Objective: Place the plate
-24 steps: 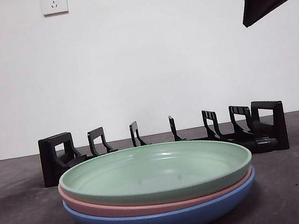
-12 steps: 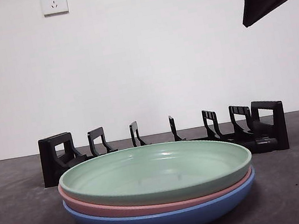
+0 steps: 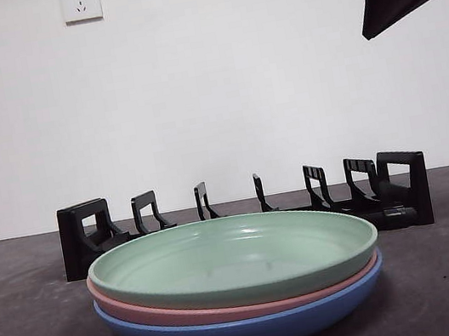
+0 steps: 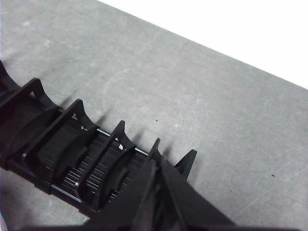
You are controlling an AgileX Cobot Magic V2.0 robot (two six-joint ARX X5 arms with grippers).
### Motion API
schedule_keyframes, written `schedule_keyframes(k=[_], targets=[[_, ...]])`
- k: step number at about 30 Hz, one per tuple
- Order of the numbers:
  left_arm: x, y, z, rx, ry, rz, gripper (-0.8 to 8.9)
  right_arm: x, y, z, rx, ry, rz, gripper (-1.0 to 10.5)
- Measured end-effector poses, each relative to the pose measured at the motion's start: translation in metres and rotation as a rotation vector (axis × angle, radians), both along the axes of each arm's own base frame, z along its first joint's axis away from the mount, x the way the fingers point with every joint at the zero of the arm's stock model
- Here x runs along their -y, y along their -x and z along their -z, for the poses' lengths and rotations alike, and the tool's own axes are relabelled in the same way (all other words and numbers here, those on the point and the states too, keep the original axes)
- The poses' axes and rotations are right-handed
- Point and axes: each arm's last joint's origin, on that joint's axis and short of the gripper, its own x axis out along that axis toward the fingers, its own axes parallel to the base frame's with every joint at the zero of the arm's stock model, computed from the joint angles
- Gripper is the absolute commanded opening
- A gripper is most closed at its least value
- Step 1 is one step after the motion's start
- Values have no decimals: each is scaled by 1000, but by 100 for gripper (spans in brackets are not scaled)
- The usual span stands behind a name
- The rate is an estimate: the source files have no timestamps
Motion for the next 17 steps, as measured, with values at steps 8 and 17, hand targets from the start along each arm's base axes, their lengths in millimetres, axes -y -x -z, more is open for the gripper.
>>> schedule_keyframes(k=[8,17], targets=[[0,0,0,1,0,0,7,0,0,0,-1,0,-2,18],[0,0,0,1,1,0,7,15,37,-27,170,2,5,18]])
